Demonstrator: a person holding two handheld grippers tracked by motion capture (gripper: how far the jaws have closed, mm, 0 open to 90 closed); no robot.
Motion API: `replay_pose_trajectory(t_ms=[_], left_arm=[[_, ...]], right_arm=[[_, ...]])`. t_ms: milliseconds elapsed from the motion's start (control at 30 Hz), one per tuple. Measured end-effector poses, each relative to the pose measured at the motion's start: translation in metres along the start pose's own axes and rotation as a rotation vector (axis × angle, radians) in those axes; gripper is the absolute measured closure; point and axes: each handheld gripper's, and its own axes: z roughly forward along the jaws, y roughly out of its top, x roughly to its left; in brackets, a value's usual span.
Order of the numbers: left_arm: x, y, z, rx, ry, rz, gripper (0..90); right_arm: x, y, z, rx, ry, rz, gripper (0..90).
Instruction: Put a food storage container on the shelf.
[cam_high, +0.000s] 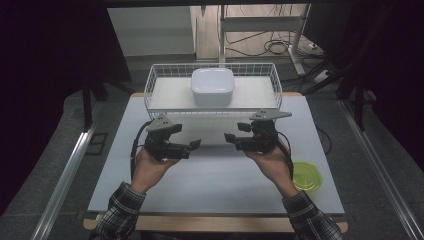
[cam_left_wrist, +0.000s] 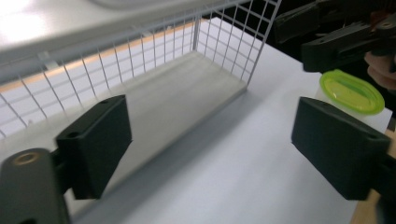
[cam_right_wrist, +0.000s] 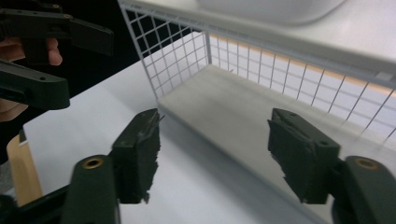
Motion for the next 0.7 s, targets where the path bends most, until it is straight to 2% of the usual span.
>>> replay_pose_trajectory(t_ms=[167, 333, 467, 700], left_arm=[[-0.006, -0.021, -0.003, 0.018, -0.013, 0.01, 5.8], [-0.005, -0.042, -0.004, 0.032, -0.028, 0.0, 3.5], [-0.005, -0.059, -0.003, 0.031, -0.004, 0.021, 1.7], [-0.006, -0.082, -0.006, 0.034, -0.005, 0.013, 0.2]], right_arm=[[0.004, -0.017, -0.005, 0.001, 0.004, 0.003, 26.3], [0.002, -0.036, -0.009, 0.007, -0.004, 0.0, 18.4], [0.0, -0.049, -0.009, 0.027, 0.004, 0.015, 13.2], [0.002, -0.072, -0.01, 0.05, 0.023, 0.021, 7.7]])
